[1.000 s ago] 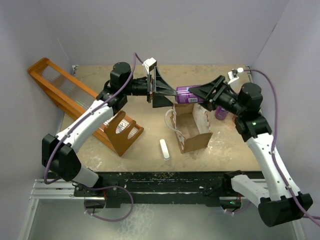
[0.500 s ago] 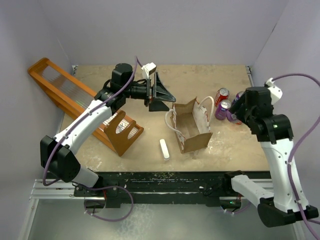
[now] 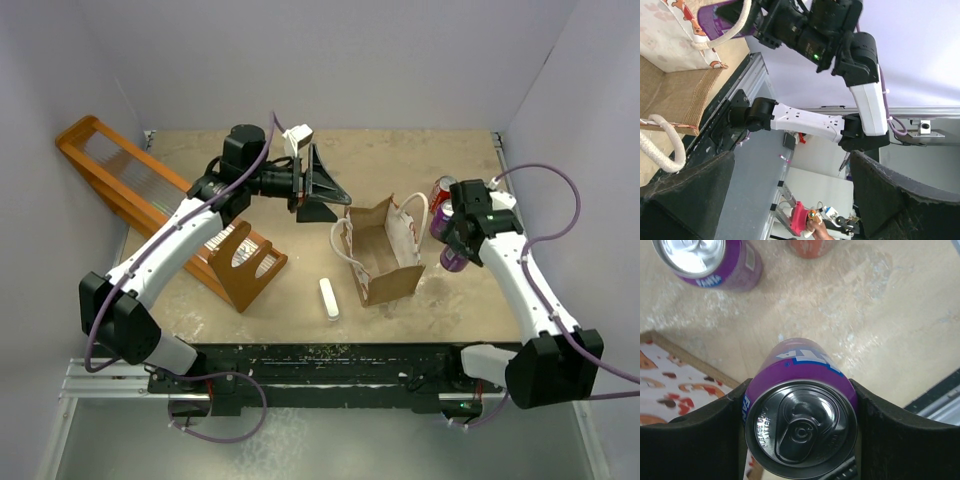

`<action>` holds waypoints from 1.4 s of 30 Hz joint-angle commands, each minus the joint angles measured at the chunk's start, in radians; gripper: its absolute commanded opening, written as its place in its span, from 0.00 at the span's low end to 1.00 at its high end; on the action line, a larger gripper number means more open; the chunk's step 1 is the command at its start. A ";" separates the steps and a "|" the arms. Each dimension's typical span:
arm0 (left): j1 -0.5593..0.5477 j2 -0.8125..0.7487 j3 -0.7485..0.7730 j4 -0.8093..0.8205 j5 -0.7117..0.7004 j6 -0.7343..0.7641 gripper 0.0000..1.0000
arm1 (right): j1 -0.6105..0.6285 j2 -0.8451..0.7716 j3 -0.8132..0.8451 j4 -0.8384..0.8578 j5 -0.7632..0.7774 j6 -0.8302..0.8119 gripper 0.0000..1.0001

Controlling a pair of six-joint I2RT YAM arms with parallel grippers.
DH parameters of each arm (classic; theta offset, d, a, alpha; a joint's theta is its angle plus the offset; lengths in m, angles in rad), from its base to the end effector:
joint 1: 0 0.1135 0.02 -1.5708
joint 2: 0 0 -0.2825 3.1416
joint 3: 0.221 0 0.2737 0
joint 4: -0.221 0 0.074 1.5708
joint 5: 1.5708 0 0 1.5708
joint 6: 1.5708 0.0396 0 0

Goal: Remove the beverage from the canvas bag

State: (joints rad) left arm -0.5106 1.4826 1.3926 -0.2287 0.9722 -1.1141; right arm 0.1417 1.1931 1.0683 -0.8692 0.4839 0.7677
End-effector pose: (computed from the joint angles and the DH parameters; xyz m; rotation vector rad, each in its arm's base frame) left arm 0.2963 -0.2035 0.4005 0.1448 2.2875 -1.9019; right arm 0.2478 0.0167 0.3110 0.9108 2.2406 -0.2205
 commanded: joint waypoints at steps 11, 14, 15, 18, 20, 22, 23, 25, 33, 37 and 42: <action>0.018 -0.017 0.196 -0.147 -0.046 0.194 0.99 | -0.057 0.136 -0.115 0.308 0.124 0.148 0.07; 0.020 -0.007 0.272 -0.254 -0.104 0.287 0.99 | -0.059 0.150 -0.134 0.333 0.147 0.148 0.09; 0.020 -0.001 0.307 -0.304 -0.135 0.326 0.99 | -0.059 0.158 -0.139 0.338 0.145 0.146 0.09; 0.022 0.015 0.423 -0.474 -0.260 0.442 0.99 | -0.059 0.183 -0.157 0.348 0.142 0.152 0.09; 0.021 0.022 0.490 -0.549 -0.336 0.498 0.99 | -0.059 0.199 -0.170 0.364 0.134 0.148 0.09; 0.021 0.019 0.537 -0.599 -0.409 0.536 0.99 | -0.059 0.209 -0.178 0.369 0.123 0.143 0.11; 0.021 0.016 0.560 -0.621 -0.446 0.552 0.99 | -0.059 0.211 -0.179 0.367 0.118 0.142 0.14; 0.021 0.005 0.602 -0.668 -0.533 0.587 0.99 | -0.059 0.207 -0.181 0.363 0.108 0.138 0.22; 0.021 -0.054 0.684 -0.794 -0.992 0.675 0.99 | -0.059 0.133 -0.191 0.350 0.049 0.095 0.78; 0.021 -0.086 0.673 -0.806 -1.097 0.710 0.99 | -0.059 0.041 -0.169 0.293 0.044 0.074 1.00; 0.021 -0.116 0.665 -0.804 -1.160 0.730 0.99 | -0.059 -0.061 -0.055 0.170 0.064 -0.025 1.00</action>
State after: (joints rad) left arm -0.4957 1.4067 2.0346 -1.0367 -0.0719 -0.4328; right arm 0.0841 1.2068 0.8948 -0.5930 0.5201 0.8284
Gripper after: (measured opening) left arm 0.989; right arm 0.997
